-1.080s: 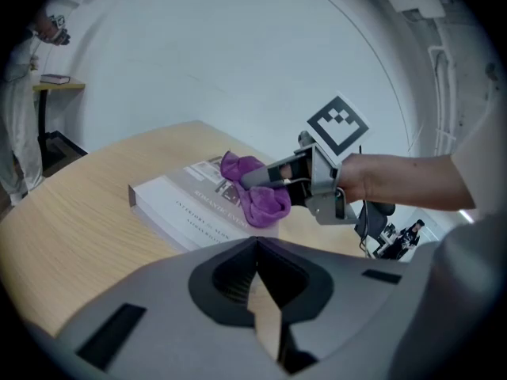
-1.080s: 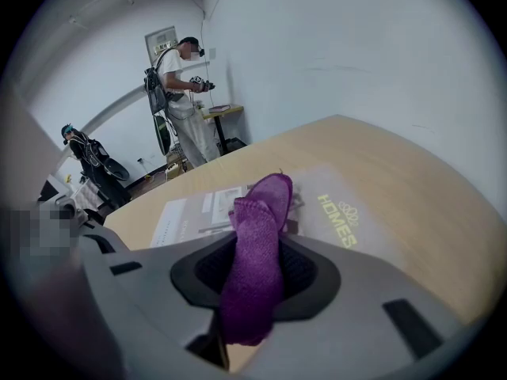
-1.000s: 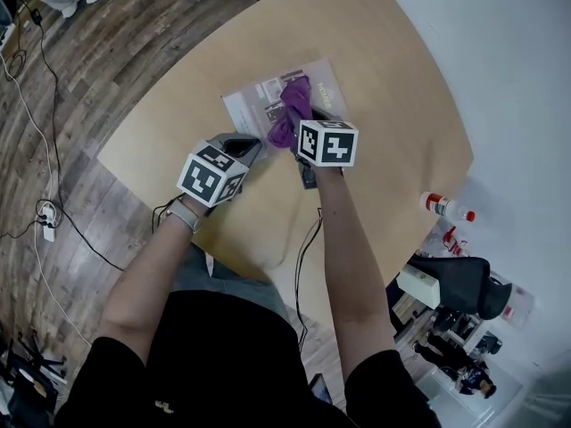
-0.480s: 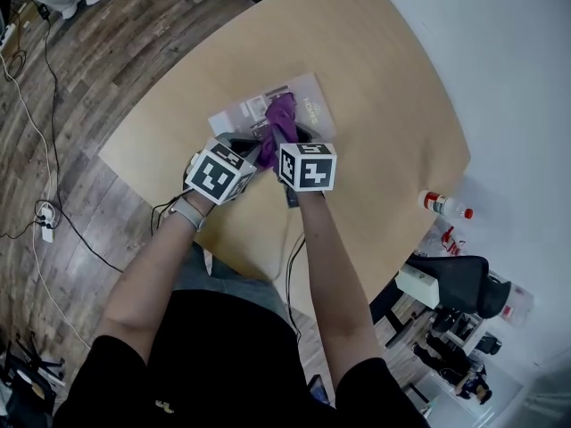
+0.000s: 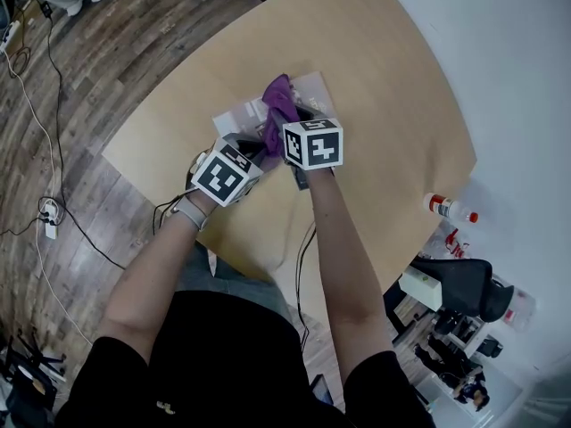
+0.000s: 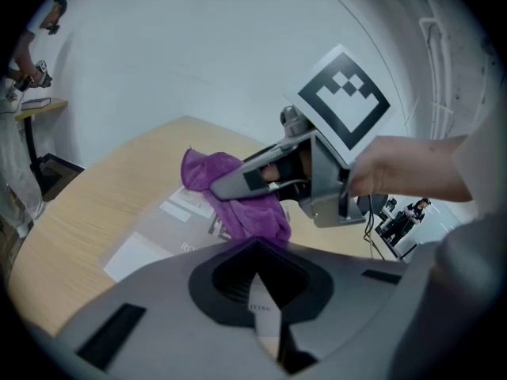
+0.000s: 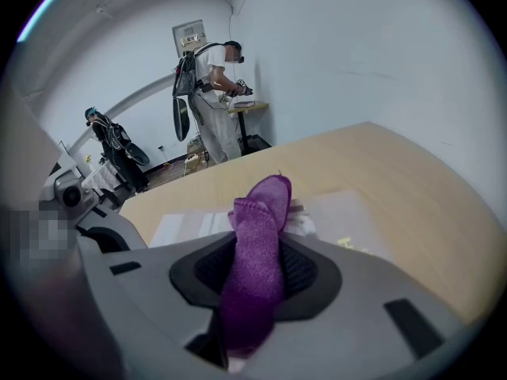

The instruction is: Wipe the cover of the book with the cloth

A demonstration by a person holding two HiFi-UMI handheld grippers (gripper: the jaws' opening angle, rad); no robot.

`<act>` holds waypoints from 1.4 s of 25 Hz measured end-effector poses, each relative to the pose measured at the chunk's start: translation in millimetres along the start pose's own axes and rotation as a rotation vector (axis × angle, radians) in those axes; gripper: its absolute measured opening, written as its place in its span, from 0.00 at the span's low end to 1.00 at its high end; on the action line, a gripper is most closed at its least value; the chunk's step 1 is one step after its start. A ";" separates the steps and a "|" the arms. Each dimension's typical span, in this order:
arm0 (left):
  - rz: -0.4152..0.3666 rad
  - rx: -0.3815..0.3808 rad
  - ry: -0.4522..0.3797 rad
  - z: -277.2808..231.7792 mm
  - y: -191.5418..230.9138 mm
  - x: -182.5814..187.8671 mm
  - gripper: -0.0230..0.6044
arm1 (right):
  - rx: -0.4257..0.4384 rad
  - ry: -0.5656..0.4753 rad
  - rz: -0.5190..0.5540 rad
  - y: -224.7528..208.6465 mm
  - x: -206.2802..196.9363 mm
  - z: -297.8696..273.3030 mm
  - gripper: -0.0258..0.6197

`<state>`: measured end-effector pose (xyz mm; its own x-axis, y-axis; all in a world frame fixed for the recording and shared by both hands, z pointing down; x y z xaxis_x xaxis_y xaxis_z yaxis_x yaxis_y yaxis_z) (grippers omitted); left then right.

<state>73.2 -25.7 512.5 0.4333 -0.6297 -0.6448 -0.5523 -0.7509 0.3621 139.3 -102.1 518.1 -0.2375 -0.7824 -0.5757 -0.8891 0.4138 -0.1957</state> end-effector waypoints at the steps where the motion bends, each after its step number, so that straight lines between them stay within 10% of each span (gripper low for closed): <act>1: 0.006 -0.003 0.003 0.2 0.5 -0.3 0.07 | 0.007 0.000 0.011 0.2 4.3 -3.1 0.24; 16: -0.233 0.102 0.072 -5.2 -15.5 -9.3 0.07 | 0.000 -0.048 -0.010 -19.5 48.3 -26.6 0.24; 35: -0.129 0.092 0.023 -3.8 -10.6 -12.3 0.07 | -0.081 -0.085 -0.062 -54.3 14.2 7.2 0.24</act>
<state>76.4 -10.7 519.2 0.5203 -0.5344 -0.6661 -0.5536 -0.8050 0.2134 187.1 -132.4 514.9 -0.1503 -0.7618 -0.6301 -0.9306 0.3242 -0.1700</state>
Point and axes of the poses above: the fingertips, and each gripper's own axes: z backward along the fingers, y to its left, x out of its top, the point moved 3 cm from there along z, backward along the fingers, and after that the axes turned 4 degrees about x, right-handed, at the moved point
